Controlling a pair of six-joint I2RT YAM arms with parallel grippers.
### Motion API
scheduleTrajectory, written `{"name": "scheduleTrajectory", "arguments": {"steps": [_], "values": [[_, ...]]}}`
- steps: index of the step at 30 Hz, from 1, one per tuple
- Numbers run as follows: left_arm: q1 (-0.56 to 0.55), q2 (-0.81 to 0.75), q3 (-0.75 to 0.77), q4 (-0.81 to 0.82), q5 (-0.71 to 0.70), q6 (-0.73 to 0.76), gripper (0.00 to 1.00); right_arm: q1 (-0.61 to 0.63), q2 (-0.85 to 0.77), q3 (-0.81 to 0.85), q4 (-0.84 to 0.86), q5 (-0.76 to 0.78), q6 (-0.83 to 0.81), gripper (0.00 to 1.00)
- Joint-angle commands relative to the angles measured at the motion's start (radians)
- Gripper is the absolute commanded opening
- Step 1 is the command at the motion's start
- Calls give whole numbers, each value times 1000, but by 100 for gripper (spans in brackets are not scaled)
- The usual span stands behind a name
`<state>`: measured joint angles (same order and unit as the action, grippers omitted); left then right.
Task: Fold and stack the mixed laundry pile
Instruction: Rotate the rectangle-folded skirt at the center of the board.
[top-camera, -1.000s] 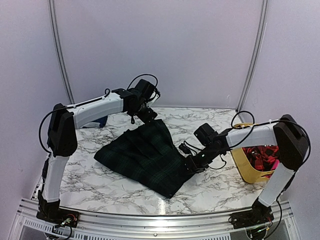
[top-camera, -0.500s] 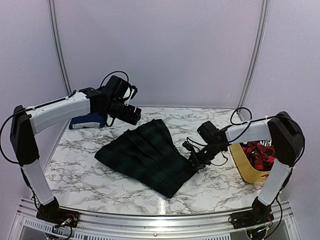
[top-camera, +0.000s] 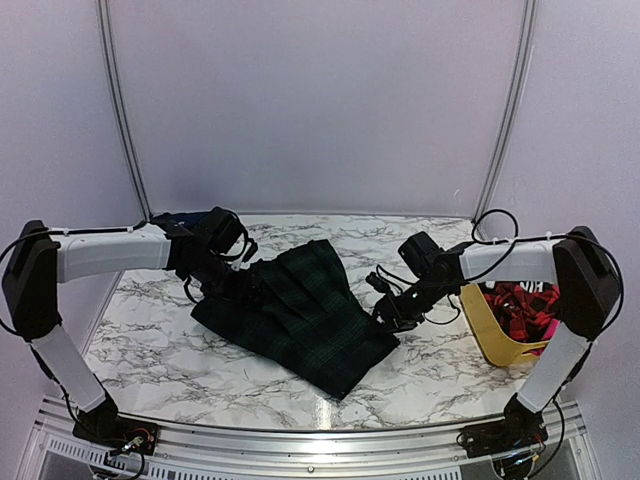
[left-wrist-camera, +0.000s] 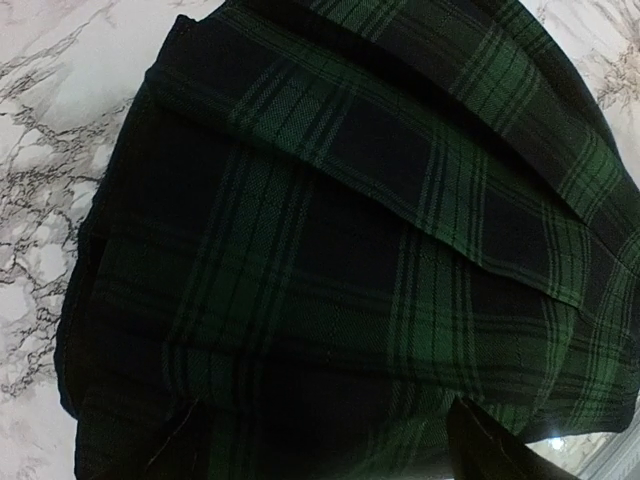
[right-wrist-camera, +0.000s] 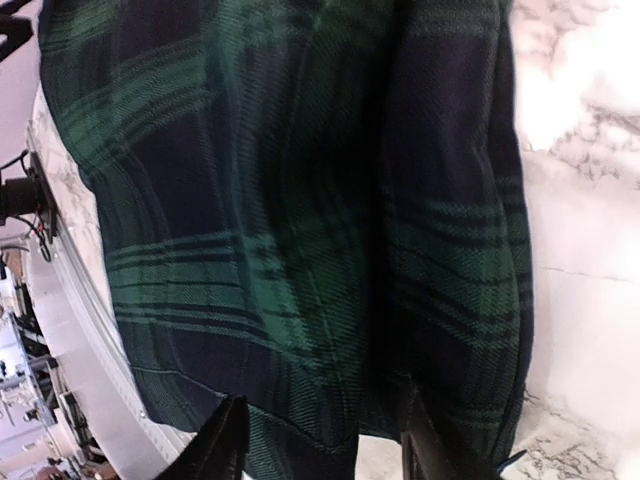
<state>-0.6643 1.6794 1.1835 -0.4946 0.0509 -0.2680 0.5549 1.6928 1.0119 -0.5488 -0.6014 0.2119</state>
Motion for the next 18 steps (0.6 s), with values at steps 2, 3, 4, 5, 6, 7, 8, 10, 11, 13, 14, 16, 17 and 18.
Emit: {"name": "scheduleTrajectory", "arguments": {"steps": [2,3,4,5,6,7,8,10,11,13,14,16,17,18], "values": [[-5,-135,-67,-12,3,-79,83,-69,-55,43,-37,11,-3,56],[-6,-138,-91,-12,4,-86,82,-77,-45,42,-20,11,7,56],[-7,-131,-106,-12,4,-92,79,-79,-28,43,-4,13,9,56],[-10,-117,-115,-11,3,-95,76,-80,-3,43,9,17,9,56],[-13,-98,-115,-10,2,-92,74,-79,25,41,22,18,9,55],[-15,-70,-108,-9,-7,-83,71,-79,53,39,33,18,4,54],[-15,-42,-94,-9,-19,-74,68,-79,81,38,42,17,1,52],[-13,24,-53,-10,-45,-53,62,-78,119,23,63,9,0,46],[-10,56,-27,-9,-61,-43,59,-78,132,14,79,-11,0,43],[1,127,30,-13,-100,-22,52,-70,144,-8,101,-33,9,39],[12,161,68,-15,-99,-14,51,-60,146,-20,113,-43,15,37],[46,236,137,-22,-92,3,46,-33,138,-48,154,-69,42,36],[63,291,178,-28,-93,17,44,-12,129,-63,184,-79,68,36],[82,334,223,-35,-101,32,43,12,121,-75,219,-94,106,36]]}}
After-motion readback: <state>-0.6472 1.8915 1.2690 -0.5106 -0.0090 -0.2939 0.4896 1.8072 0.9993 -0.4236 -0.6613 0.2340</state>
